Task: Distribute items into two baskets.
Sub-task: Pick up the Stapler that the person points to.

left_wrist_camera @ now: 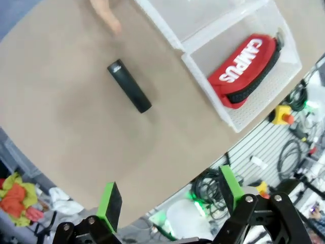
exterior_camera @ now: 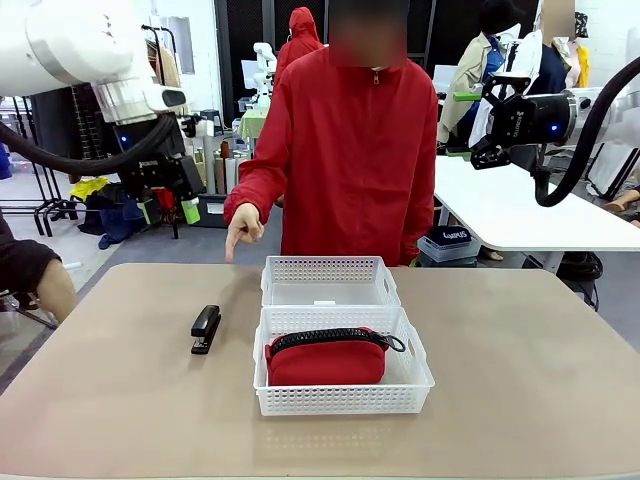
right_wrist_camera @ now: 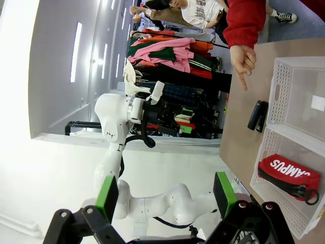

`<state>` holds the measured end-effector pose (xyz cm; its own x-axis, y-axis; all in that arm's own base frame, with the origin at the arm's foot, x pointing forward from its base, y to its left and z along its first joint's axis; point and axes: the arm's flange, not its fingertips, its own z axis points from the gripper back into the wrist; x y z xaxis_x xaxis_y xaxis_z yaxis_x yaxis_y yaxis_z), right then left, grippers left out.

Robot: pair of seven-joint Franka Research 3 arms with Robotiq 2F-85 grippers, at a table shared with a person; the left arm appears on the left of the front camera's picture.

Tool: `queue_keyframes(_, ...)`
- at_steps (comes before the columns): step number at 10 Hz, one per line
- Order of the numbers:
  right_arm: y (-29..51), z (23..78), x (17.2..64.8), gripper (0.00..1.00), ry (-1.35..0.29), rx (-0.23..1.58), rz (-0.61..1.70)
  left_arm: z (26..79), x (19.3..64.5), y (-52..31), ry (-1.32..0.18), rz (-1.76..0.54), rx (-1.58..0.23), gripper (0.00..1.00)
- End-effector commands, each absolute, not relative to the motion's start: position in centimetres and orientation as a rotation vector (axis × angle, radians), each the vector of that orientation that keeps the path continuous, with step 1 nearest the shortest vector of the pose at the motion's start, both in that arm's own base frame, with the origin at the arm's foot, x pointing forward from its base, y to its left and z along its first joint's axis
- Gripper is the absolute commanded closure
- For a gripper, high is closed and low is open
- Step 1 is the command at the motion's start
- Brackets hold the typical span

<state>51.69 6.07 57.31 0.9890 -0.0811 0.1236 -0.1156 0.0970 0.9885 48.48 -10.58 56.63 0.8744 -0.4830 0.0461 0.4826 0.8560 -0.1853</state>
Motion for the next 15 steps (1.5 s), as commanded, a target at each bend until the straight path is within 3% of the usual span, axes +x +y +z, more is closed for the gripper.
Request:
queue_keyframes(1,6.2,57.4,51.8,0.00,-0.169,1.473,0.021,53.5,49.7,-11.4,0.041,-0.515,-0.046,0.00)
queue_keyframes(6,6.2,57.4,51.8,0.00,-0.169,1.473,0.021,43.9,50.6,-14.2,-0.004,-0.099,0.036,0.00)
queue_keyframes(13,6.2,57.4,51.8,0.00,-0.169,1.473,0.021,38.2,50.6,-14.8,-0.089,0.057,0.064,0.00)
queue_keyframes(15,6.2,57.4,51.8,0.00,-0.169,1.473,0.021,39.2,50.9,-14.7,-0.052,0.019,0.064,0.00)
